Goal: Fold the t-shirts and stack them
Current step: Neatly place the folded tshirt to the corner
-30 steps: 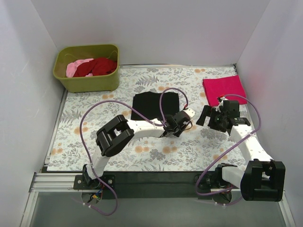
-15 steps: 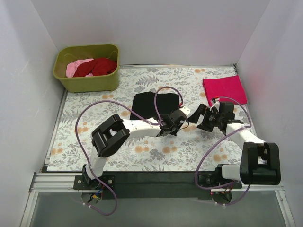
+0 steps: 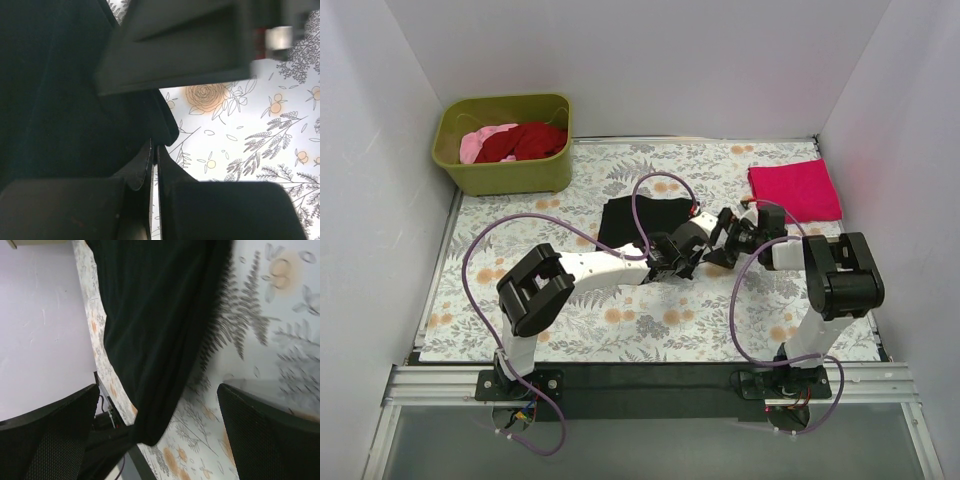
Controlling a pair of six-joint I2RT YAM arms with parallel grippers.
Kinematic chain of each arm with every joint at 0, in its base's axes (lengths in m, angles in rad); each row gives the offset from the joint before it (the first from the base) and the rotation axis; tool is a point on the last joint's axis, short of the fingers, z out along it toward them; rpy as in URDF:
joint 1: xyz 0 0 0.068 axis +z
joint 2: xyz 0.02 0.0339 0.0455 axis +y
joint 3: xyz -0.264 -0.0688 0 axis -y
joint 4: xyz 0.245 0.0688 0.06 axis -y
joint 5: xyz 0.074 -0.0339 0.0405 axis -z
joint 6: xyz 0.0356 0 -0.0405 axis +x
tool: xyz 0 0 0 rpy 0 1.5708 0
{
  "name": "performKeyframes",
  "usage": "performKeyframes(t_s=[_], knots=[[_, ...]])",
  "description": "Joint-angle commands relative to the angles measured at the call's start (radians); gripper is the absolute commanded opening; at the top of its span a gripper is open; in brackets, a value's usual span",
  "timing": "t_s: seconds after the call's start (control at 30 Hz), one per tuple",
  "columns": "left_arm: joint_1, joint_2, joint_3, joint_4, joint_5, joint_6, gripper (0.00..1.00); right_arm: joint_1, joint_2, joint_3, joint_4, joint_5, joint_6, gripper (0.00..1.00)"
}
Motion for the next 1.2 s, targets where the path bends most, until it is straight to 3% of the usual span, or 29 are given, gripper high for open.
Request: performKeyframes(t_s=[0.0, 0.23, 0.33, 0.4, 0.47, 0.53, 0.57, 0.6, 0.73, 0.8, 0.83, 1.03, 1.17], knots=[[0.000, -0.075, -0.005, 0.022, 0.030, -0.021, 0.00, 0.052, 0.089, 0.060, 0.076, 0.017, 0.049, 0.90], [0.000, -0.061, 0.003, 0.049, 0.077, -0.067, 0.00, 0.107, 0.204, 0.187, 0.071, 0.015, 0.016, 0.68], [0.000, -0.057, 0.015, 0.054, 0.108, -0.096, 0.00, 0.107, 0.209, 0.207, 0.051, 0.018, -0.023, 0.49], [0.000, -0.055, 0.018, 0.061, 0.130, -0.117, 0.02, 0.110, 0.211, 0.236, 0.008, 0.026, -0.085, 0.26], [0.003, -0.063, 0.017, 0.062, 0.137, -0.128, 0.09, 0.110, 0.209, 0.276, -0.123, 0.036, -0.165, 0.10], [0.007, -0.083, 0.009, 0.062, 0.160, -0.148, 0.23, 0.110, 0.195, 0.368, -0.352, 0.111, -0.346, 0.02], [0.018, -0.095, 0.005, 0.052, 0.171, -0.156, 0.29, 0.110, 0.189, 0.400, -0.425, 0.147, -0.407, 0.01], [0.023, -0.130, -0.002, 0.040, 0.182, -0.159, 0.43, 0.110, 0.183, 0.434, -0.503, 0.185, -0.479, 0.01], [0.113, -0.273, -0.058, -0.056, 0.229, -0.176, 0.75, 0.099, 0.157, 0.653, -0.809, 0.407, -0.772, 0.01], [0.177, -0.343, -0.103, -0.102, 0.243, -0.185, 0.84, 0.095, 0.149, 0.718, -0.926, 0.496, -0.845, 0.01], [0.264, -0.418, -0.159, -0.115, 0.248, -0.190, 0.89, 0.092, 0.149, 0.748, -0.956, 0.592, -0.895, 0.01], [0.573, -0.587, -0.319, -0.141, 0.262, -0.208, 0.94, 0.066, 0.151, 0.951, -1.061, 0.873, -0.998, 0.01], [0.650, -0.626, -0.448, -0.055, 0.262, -0.222, 0.94, 0.058, 0.152, 1.028, -1.056, 1.070, -1.076, 0.01]])
